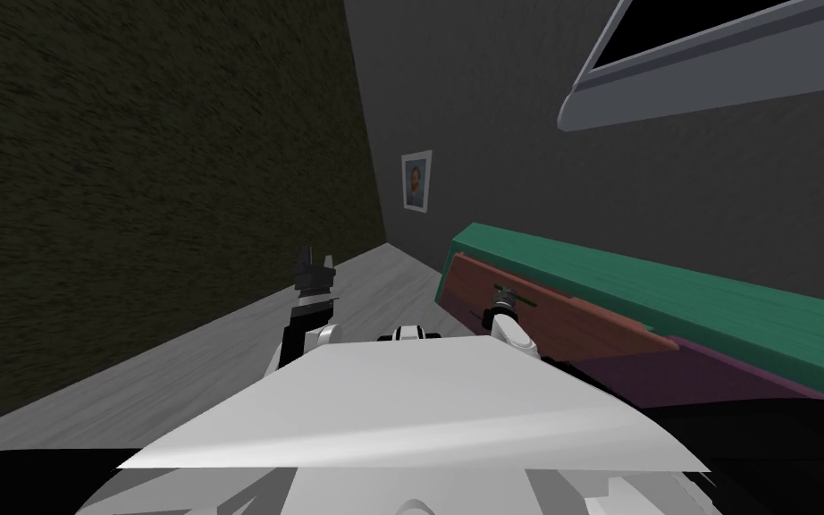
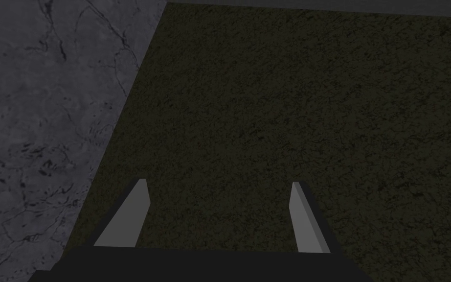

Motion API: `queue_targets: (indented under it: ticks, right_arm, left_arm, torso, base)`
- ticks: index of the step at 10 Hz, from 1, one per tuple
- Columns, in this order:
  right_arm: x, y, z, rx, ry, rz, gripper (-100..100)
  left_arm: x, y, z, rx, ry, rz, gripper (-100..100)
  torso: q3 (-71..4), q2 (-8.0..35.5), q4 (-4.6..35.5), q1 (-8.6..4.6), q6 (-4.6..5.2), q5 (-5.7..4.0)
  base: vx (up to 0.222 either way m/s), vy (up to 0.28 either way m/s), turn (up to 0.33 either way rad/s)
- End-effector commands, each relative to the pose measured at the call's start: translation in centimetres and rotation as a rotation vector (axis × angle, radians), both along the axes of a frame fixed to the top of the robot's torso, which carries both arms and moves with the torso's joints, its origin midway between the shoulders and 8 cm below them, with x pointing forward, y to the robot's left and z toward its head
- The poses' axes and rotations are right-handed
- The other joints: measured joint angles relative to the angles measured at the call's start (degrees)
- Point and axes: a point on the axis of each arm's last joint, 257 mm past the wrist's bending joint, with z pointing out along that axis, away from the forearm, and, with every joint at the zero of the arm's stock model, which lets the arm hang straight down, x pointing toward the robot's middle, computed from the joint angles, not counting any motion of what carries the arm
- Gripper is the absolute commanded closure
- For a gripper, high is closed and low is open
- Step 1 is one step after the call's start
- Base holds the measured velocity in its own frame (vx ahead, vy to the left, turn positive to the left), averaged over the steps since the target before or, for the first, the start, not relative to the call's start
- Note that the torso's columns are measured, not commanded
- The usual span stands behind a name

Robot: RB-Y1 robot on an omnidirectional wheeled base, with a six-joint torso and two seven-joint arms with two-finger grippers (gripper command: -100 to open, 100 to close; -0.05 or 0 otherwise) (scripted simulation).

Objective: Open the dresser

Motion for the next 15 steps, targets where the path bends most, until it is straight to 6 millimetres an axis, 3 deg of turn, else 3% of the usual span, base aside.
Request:
queue_targets:
  ticks: [1, 7, 8, 15]
  right_arm:
    - [0.1, 0.3, 0.5, 0.000, -0.007, 0.008, 100]
    - [-0.1, 1.4, 0.0, 0.007, 0.001, 0.021, 100]
    - [-0.3, 1.1, 0.0, 0.014, 0.011, 0.026, -100]
    - [-0.1, -1.2, 2.9, 0.019, 0.013, 0.064, -100]
  left_arm:
    - [0.0, 0.0, 0.0, 0.000, 0.000, 0.000, 0]
    - [0.0, 0.0, 0.0, 0.000, 0.000, 0.000, 0]
    - [0.0, 0.0, 0.0, 0.000, 0.000, 0.000, 0]
    - [0.0, 0.0, 0.0, 0.000, 0.000, 0.000, 0]
  torso:
    - [-0.02, 0.03, 0.03, -0.07, 0.00, 0.04]
    - [-0.02, 0.01, 0.04, -0.07, 0.02, 0.06]
    - [-0.18, -0.26, 0.04, -0.34, 0.01, 0.09]
    - [-0.15, -0.27, -0.18, -0.41, -0.06, -0.23]
  base:
    - [-0.149, 0.141, -0.028]
    - [-0.108, 0.112, -0.020]
    - [0.001, 0.041, -0.054]
    - [0.034, 0.052, -0.060]
